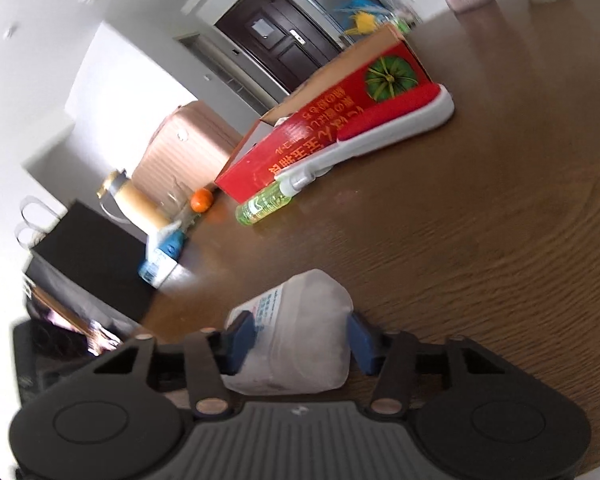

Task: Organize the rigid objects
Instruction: 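Carry the white bottle over the red box and open the right tool to drop it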

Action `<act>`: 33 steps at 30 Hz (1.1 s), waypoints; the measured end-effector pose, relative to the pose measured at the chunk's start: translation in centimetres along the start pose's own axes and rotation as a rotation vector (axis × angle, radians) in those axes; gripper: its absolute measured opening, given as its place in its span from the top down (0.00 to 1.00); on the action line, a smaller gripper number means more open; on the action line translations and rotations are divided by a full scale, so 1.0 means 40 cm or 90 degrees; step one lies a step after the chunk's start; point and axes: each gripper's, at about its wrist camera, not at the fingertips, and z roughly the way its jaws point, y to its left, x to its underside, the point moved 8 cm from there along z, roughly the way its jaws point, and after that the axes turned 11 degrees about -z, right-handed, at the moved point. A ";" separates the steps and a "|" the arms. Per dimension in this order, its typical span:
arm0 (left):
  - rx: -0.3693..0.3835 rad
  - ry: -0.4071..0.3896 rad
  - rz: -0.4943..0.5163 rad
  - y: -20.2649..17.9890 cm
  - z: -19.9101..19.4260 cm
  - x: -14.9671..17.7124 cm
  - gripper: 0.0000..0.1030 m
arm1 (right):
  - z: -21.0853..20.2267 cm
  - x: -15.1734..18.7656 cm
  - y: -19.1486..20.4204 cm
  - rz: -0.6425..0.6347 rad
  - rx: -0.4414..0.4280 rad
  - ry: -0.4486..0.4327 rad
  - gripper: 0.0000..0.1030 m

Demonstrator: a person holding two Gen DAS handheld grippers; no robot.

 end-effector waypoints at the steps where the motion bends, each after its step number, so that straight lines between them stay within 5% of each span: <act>1: -0.003 -0.011 0.010 -0.005 -0.003 -0.002 0.61 | 0.003 -0.002 -0.001 -0.002 -0.001 0.003 0.54; 5: -0.003 -0.036 0.032 -0.027 -0.022 -0.006 0.69 | -0.004 -0.012 0.013 -0.026 0.009 0.000 0.62; 20: 0.052 -0.098 0.083 -0.160 -0.141 -0.012 0.69 | -0.123 -0.057 0.099 -0.075 0.004 -0.060 0.68; 33: 0.052 -0.167 0.164 -0.291 -0.065 -0.312 0.69 | -0.106 -0.406 0.155 -0.189 0.014 -0.184 0.70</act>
